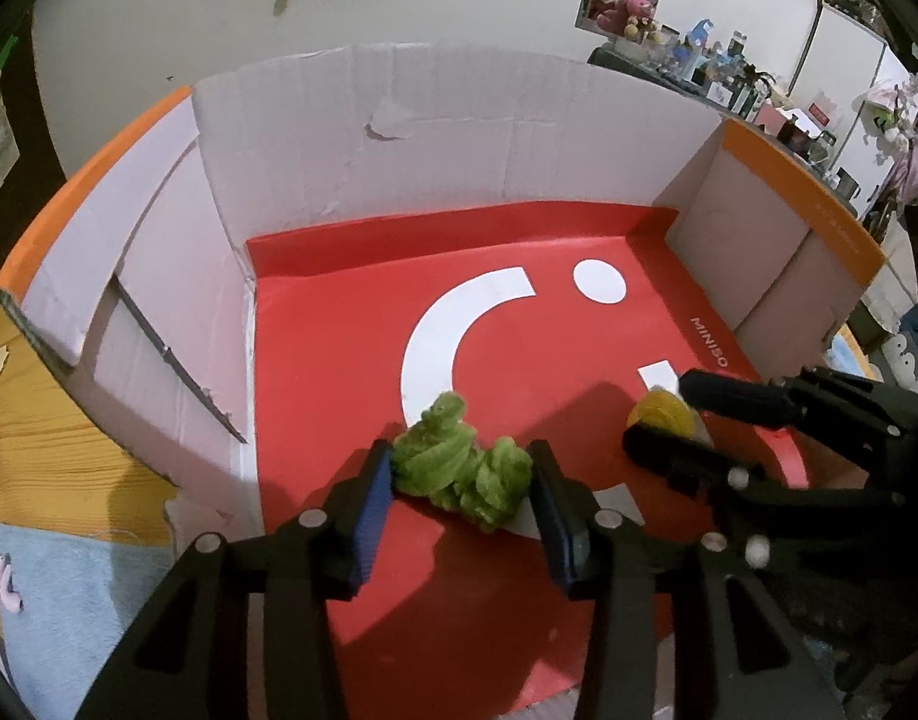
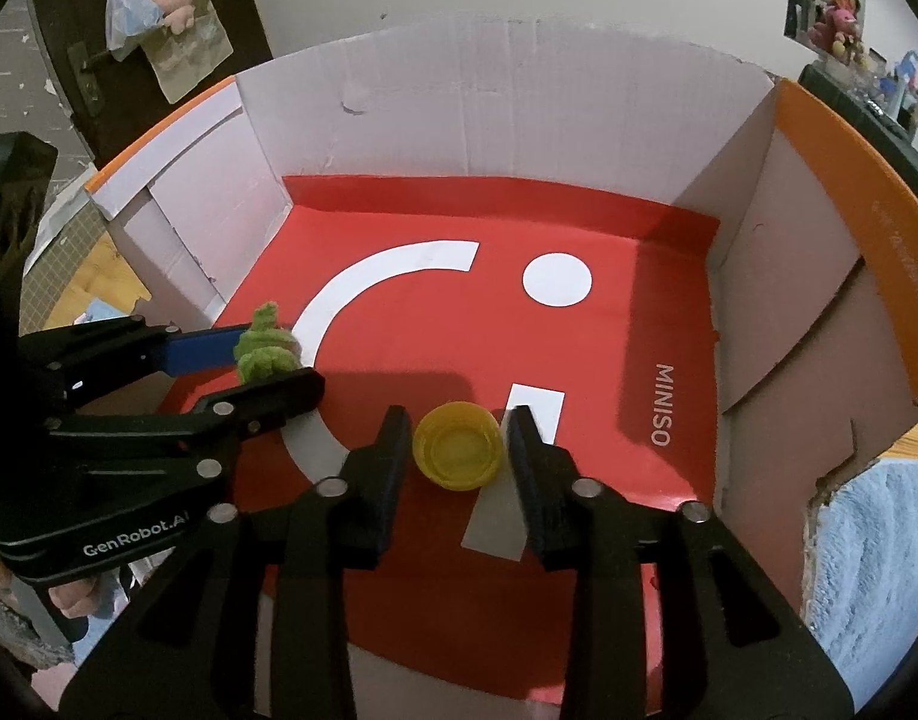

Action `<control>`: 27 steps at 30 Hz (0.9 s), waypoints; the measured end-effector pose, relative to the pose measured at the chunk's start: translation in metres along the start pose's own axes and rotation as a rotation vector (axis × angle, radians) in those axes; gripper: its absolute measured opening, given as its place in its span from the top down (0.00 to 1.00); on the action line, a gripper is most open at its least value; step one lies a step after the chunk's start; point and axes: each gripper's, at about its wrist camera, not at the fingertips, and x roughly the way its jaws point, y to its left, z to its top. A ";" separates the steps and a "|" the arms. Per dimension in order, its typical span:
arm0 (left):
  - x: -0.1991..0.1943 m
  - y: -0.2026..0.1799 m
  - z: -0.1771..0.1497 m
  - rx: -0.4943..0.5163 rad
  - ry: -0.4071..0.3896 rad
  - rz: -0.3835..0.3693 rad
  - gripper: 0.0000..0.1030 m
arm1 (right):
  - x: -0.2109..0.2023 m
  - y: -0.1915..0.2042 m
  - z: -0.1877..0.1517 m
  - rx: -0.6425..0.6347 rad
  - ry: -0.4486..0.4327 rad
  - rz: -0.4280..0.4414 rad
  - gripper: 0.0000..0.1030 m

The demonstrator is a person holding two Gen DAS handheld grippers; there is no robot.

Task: Organize objects
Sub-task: 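Lower the green bundle and yellow cap onto the red floor and open both tools, then withdraw both open tools from the box back toward the remaining items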

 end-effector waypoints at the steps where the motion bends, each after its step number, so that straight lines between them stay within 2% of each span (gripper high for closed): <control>1: -0.001 0.000 0.000 0.000 -0.002 -0.004 0.53 | -0.001 0.000 0.000 0.002 -0.006 0.000 0.52; 11: -0.017 -0.005 -0.006 0.022 -0.039 0.019 0.50 | -0.019 -0.002 -0.004 0.027 -0.056 0.022 0.52; 15: -0.027 -0.007 -0.009 0.025 -0.078 0.047 0.34 | -0.027 0.001 -0.005 0.026 -0.073 0.028 0.52; 21: -0.039 -0.004 -0.012 0.008 -0.103 0.051 0.34 | -0.039 0.004 -0.009 0.027 -0.100 0.034 0.52; 27: -0.046 -0.003 -0.018 -0.005 -0.114 0.041 0.34 | -0.048 0.010 -0.013 0.018 -0.125 0.035 0.46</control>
